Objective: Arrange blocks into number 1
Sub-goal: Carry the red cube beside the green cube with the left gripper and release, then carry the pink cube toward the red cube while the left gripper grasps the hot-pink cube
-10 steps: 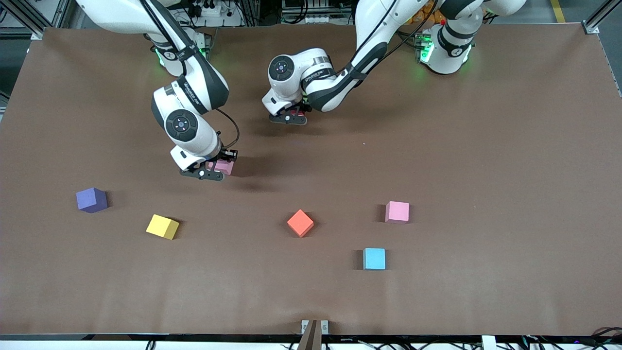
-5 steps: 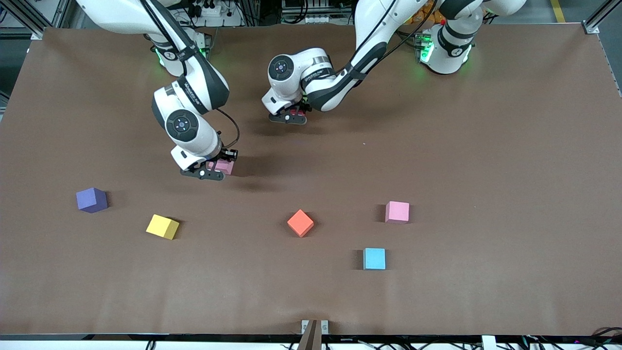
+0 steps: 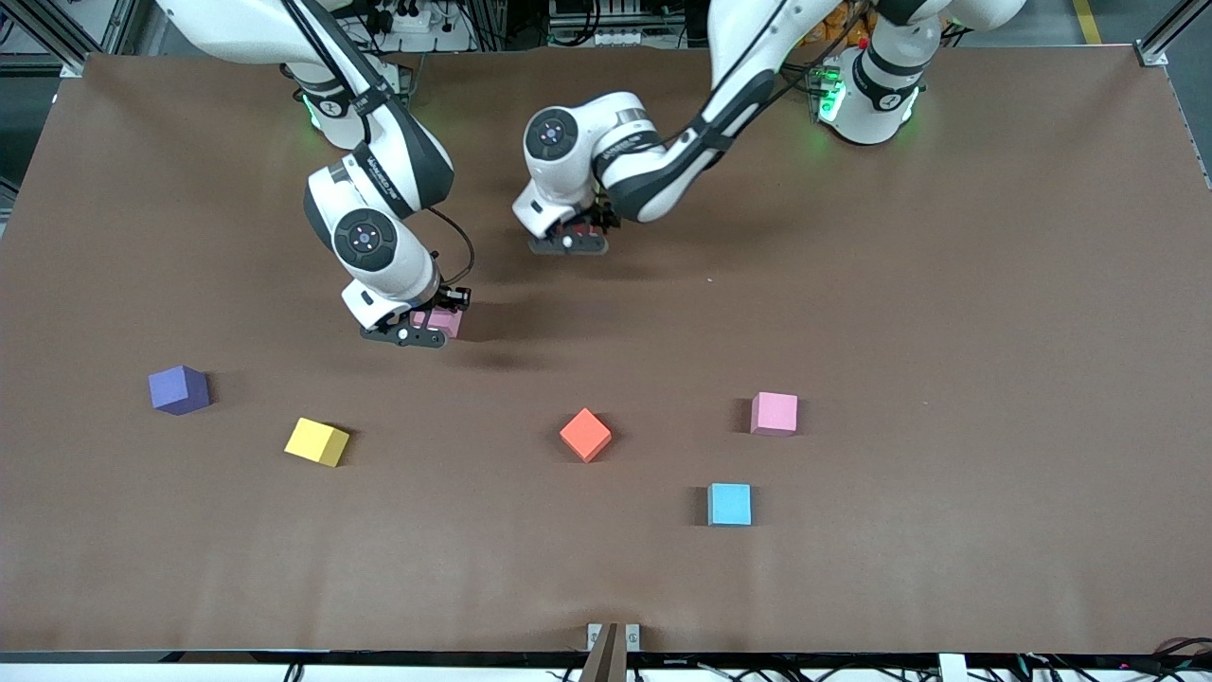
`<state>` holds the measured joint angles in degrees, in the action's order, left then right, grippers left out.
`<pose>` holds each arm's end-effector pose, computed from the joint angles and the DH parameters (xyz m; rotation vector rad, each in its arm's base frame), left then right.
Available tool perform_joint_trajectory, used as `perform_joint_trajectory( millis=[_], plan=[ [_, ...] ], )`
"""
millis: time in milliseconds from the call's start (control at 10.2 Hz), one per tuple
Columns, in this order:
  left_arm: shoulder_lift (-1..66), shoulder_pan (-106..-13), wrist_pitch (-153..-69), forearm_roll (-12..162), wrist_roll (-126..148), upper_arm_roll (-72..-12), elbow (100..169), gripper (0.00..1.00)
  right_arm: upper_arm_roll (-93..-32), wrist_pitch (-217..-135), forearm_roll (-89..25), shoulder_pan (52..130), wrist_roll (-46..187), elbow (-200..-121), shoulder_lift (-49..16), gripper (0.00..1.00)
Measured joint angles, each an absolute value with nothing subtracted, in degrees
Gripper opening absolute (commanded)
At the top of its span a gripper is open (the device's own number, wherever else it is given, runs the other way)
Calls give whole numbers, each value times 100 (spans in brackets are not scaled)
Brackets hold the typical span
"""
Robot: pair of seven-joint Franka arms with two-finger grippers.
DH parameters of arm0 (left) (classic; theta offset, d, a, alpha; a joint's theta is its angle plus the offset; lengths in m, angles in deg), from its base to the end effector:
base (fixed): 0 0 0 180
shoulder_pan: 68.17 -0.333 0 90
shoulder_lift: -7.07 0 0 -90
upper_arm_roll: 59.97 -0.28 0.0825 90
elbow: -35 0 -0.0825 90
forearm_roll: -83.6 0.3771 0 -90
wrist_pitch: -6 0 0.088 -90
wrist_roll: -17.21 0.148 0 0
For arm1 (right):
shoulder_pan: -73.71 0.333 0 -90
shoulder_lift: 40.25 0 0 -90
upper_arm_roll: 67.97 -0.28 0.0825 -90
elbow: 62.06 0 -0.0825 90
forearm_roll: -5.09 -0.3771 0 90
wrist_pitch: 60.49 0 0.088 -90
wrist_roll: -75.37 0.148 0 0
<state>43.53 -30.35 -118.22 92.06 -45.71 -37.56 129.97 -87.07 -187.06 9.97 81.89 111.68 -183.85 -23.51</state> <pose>0.3406 -0.5484 0.1894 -3.1229 -0.0309 0.2099 0.4700 0.2429 0.1947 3.0523 -0.1593 -0.2737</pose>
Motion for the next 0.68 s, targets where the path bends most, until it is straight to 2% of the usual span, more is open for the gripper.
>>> perform_joint_trajectory(
  millis=[195,488,684],
  plan=[
    [4096,-3775,-11745,9462,-4330,-4053,12963,100,-8712,-18722,996,8403,11076,-18358,-2339,0],
    [4107,-5051,-11750,9643,-3070,-4098,12810,100,-8724,-18742,713,9078,11392,-18148,-2279,0],
    [4188,-5520,-11749,9643,-2269,-4103,12736,100,-8733,-18803,685,9666,12197,-17952,-2100,0]
  ],
)
